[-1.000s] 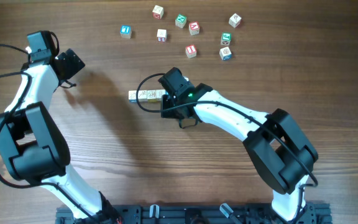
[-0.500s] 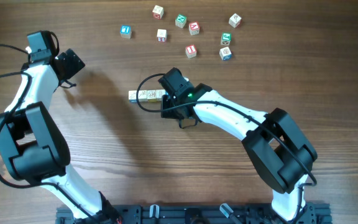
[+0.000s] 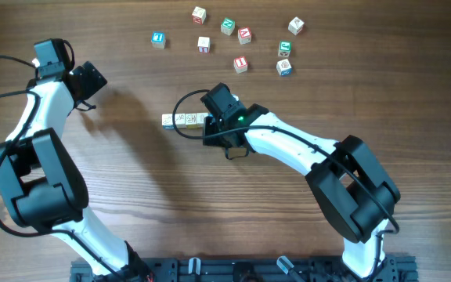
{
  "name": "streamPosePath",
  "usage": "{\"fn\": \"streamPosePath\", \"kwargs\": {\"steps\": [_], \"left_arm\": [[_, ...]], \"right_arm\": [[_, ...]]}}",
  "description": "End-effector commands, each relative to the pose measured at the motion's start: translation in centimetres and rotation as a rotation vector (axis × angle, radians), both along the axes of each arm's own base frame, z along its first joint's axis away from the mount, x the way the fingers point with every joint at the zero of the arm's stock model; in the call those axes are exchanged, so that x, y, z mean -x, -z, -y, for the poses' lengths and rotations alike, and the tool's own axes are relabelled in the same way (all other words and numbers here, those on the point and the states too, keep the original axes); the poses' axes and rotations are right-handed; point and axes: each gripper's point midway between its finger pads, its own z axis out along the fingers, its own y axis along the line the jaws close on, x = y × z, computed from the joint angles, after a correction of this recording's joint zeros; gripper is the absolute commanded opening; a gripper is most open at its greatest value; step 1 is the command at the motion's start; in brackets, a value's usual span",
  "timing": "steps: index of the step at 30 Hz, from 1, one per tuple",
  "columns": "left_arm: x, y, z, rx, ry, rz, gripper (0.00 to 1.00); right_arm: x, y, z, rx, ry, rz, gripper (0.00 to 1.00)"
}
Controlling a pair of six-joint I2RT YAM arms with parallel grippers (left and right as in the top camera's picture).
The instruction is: Form a horizontal line
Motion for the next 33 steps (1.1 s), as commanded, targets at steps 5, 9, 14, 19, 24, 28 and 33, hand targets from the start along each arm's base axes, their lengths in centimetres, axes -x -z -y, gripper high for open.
{"fn": "streamPosePath", "kwargs": {"steps": [5, 9, 14, 19, 24, 28, 33], "left_arm": [[0.1, 0.3, -0.3, -0.009, -0.003, -0.008, 1.0], [0.1, 0.3, -0.3, -0.009, -0.003, -0.008, 1.0], [0.1, 0.3, -0.3, -0.009, -0.003, -0.008, 1.0], [0.1, 0.3, -0.3, -0.009, -0.003, -0.008, 1.0], [0.1, 0.3, -0.3, -0.009, -0.003, -0.008, 1.0], [0.1, 0.3, -0.3, -0.009, -0.003, -0.008, 1.0], [0.1, 0.3, -0.3, -0.009, -0.003, -0.008, 1.0]], "right_arm": [[-0.6, 1.2, 0.5, 0.023, 0.03, 0.011, 0.04], [-0.9, 1.2, 0.6, 0.03, 0.037, 0.025, 0.04], [-0.9, 1.2, 0.8, 0.043, 0.043, 0.029, 0.04], [-0.9, 2.1, 1.0, 0.057, 0.048, 0.019, 0.04], [-1.2, 2.0, 0.6, 0.044, 0.039, 0.035, 0.04], [-1.4, 1.9, 0.4, 0.039, 0.024, 0.052, 0.04], [-1.6, 1.8, 0.4, 0.037, 0.026, 0.06, 0.04]]}}
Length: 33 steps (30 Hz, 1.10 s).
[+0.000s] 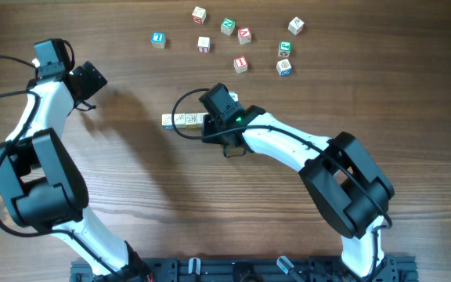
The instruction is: Form a horizontal line
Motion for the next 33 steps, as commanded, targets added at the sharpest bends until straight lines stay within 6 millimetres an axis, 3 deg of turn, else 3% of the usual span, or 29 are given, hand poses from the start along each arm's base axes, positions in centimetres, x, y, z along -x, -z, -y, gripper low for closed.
{"fn": "streamPosePath", "kwargs": {"steps": [1, 14, 19, 33], "left_arm": [[0.1, 0.3, -0.3, -0.009, -0.003, -0.008, 1.0], [0.1, 0.3, -0.3, -0.009, -0.003, -0.008, 1.0], [0.1, 0.3, -0.3, -0.009, -0.003, -0.008, 1.0], [0.1, 0.3, -0.3, -0.009, -0.003, -0.008, 1.0]], "right_arm": [[-0.1, 0.9, 0.6, 0.026, 0.008, 0.003, 0.04], [-0.6, 0.6, 0.3, 0.019, -0.01, 0.03, 0.04], [0.3, 0.9, 0.3, 0.018, -0.023, -0.01, 0.04], [-0.8, 0.7, 0.7, 0.039, 0.0, 0.04, 0.04]]}}
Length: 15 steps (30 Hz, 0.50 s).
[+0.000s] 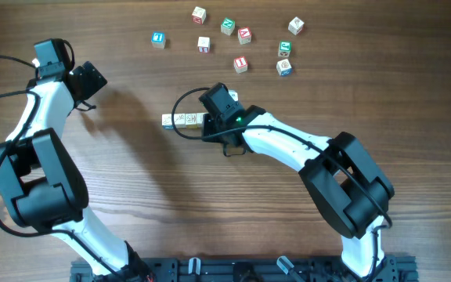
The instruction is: Form a horizontal line
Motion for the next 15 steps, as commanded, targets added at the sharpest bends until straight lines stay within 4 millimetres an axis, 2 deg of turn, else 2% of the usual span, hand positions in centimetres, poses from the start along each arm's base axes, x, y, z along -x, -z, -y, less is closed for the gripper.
{"fn": "streamPosePath", "kwargs": {"steps": [1, 8, 10, 12, 14, 15], "left_arm": [[0.1, 0.3, -0.3, -0.009, -0.003, -0.008, 1.0], [0.1, 0.3, -0.3, -0.009, -0.003, -0.008, 1.0], [0.1, 0.3, -0.3, -0.009, -0.003, -0.008, 1.0], [0.1, 0.3, -0.3, -0.009, -0.003, -0.008, 1.0], [0.1, 0.3, -0.3, -0.009, -0.003, -0.008, 1.0], [0.1, 0.3, -0.3, -0.009, -0.003, -0.008, 1.0]], "right_arm": [[-0.4, 0.8, 0.7, 0.032, 0.001, 0.016, 0.04], [0.1, 0.8, 0.5, 0.017, -0.014, -0.009, 0.04], [0.2, -0.6, 0.6, 0.009, -0.046, -0.003, 0.04], [-0.7, -3.2, 2.1, 0.014, -0.073, 0.044, 0.04], [-2.9, -5.8, 6.0, 0.035, -0.049, 0.092, 0.04], [-3.9, -6.1, 7.7, 0.052, -0.027, 0.104, 0.04]]}}
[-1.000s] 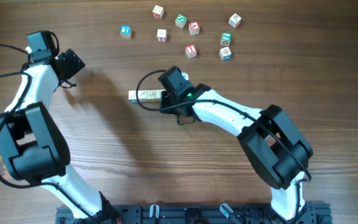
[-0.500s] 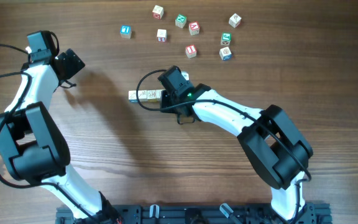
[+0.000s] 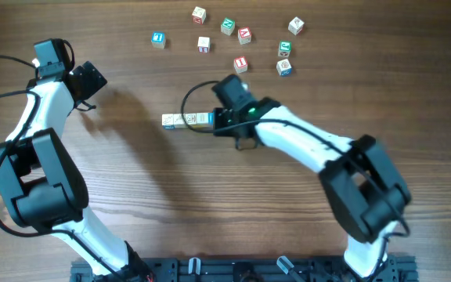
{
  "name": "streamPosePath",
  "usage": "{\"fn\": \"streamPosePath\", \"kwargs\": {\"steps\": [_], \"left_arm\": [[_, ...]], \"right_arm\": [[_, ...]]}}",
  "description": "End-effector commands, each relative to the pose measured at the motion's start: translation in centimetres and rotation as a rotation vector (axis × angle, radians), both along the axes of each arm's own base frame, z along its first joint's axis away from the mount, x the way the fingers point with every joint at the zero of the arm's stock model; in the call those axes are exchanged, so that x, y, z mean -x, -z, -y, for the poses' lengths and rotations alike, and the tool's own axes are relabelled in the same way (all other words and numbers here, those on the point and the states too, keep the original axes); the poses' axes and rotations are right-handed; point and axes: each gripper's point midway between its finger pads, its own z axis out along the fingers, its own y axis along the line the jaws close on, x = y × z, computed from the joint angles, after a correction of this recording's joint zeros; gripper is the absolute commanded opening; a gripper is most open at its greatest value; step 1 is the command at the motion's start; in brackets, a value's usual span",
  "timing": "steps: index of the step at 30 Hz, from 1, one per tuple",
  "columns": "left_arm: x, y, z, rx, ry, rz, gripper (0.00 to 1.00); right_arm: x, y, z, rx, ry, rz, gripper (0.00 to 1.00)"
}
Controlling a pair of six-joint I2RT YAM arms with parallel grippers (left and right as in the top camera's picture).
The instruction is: Form a horizontal line
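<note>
A short row of small cubes (image 3: 186,120) lies left to right on the wooden table, its right end cube (image 3: 204,119) showing a blue-green face. My right gripper (image 3: 216,122) sits just right of that end cube, open, with nothing between its fingers. Several loose letter cubes lie at the back, among them a blue one (image 3: 158,38), a red one (image 3: 241,63) and a green one (image 3: 228,26). My left gripper (image 3: 87,103) rests far left near the back, away from all cubes, its fingers together.
The table's wooden top (image 3: 171,204) runs to the front edge, where a black mounting rail (image 3: 233,270) holds both arm bases. A black cable (image 3: 190,98) loops from the right wrist over the table beside the row. The left arm's cable trails off the left side.
My right gripper has moved right and slightly back, off the row's right end. The end cube that it covered now shows on the table, in line with the others. The left arm is unchanged.
At the oldest moment my right gripper was down over the right end of the row, hiding the cube there. It stayed there, shifted slightly left, at the following two moments. Now it stands right of the row, with the end cube left in line.
</note>
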Motion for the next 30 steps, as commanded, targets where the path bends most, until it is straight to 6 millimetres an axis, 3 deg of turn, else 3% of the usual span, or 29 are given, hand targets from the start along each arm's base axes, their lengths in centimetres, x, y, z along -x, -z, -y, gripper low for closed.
{"fn": "streamPosePath", "kwargs": {"steps": [1, 2, 3, 4, 5, 9, 30], "left_arm": [[0.1, 0.3, -0.3, -0.009, -0.004, -0.007, 1.0], [0.1, 0.3, -0.3, -0.009, -0.003, -0.007, 1.0], [0.1, 0.3, -0.3, -0.009, -0.003, -0.007, 1.0], [0.1, 0.3, -0.3, -0.009, -0.003, -0.007, 1.0], [0.1, 0.3, -0.3, -0.009, -0.003, -0.007, 1.0], [0.1, 0.3, -0.3, -0.009, -0.004, -0.007, 1.0], [0.1, 0.3, -0.3, -0.009, -0.004, -0.007, 1.0]], "right_arm": [[-3.7, -3.0, 5.4, 0.025, 0.033, 0.094, 0.05], [-4.2, -2.9, 6.5, 0.033, 0.046, 0.097, 0.1], [-4.9, -2.9, 8.0, 0.045, 0.063, 0.099, 0.4], [-5.8, -2.9, 9.8, 0.051, 0.096, 0.101, 0.8], [-6.2, -2.9, 10.9, 0.053, 0.122, 0.102, 1.0], [-7.6, -2.9, 14.8, 0.077, 0.216, 0.107, 1.0], [-7.7, -2.9, 14.9, 0.075, 0.223, 0.106, 1.0]]}}
